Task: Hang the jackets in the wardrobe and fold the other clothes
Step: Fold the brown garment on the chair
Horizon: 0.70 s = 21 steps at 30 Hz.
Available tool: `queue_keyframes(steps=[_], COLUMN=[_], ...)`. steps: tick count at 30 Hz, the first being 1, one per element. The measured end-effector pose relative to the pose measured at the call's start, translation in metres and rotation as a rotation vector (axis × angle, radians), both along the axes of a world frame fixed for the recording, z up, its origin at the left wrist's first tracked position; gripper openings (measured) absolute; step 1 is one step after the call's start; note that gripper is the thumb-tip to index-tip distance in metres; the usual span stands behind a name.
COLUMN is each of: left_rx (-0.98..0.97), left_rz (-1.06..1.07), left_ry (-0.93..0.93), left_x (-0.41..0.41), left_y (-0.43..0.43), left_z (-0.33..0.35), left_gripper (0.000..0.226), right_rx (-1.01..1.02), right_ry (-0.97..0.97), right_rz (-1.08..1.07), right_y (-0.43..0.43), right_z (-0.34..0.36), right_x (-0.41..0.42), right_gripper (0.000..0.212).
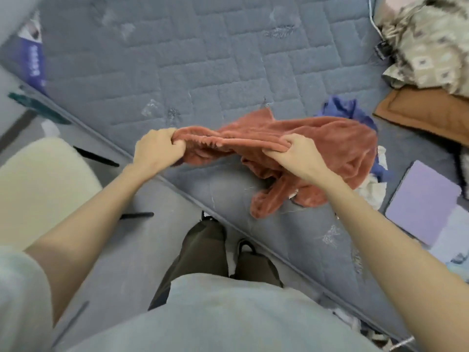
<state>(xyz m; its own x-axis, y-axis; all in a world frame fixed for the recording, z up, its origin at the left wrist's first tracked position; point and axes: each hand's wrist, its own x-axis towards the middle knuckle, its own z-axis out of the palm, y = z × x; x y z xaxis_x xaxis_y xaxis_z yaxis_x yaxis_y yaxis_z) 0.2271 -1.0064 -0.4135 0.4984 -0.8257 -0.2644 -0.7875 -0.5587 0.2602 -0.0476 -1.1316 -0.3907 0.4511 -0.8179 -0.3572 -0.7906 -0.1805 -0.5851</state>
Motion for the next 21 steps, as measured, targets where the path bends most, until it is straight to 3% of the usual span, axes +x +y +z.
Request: queue_keyframes(steps=[3, 6, 14, 21], left_rx=[-0.014, -0.031, -0.115, -0.220], left_rz=[0.221, 0.409, 0.880, 1.142], left_ry=[-0.011, -0.013, -0.058, -0.138], left_x=[-0.004, -0.019, -0.054, -0.066], left_y=[0.078, 0.159, 0.373, 0.523], left_z=[0.028, 0.053, 0.120, 0.206], left_gripper=[0.051, 0.045, 0.035, 0.034], right_rx=[-0.012, 0.002, 0.075, 0.092], right_ry=[-0.058, -0.065, -0.127, -0.269], right_rz=[0.197, 0.373, 0.756, 0.911], right_y=[0.028, 0.063, 0.208, 0.354], right_z=[0.019, 0.040, 0.099, 0.176], right_x=[0.026, 0.051, 0.140, 0.210], right_gripper=[0.027, 0.035, 0.020, 0.038])
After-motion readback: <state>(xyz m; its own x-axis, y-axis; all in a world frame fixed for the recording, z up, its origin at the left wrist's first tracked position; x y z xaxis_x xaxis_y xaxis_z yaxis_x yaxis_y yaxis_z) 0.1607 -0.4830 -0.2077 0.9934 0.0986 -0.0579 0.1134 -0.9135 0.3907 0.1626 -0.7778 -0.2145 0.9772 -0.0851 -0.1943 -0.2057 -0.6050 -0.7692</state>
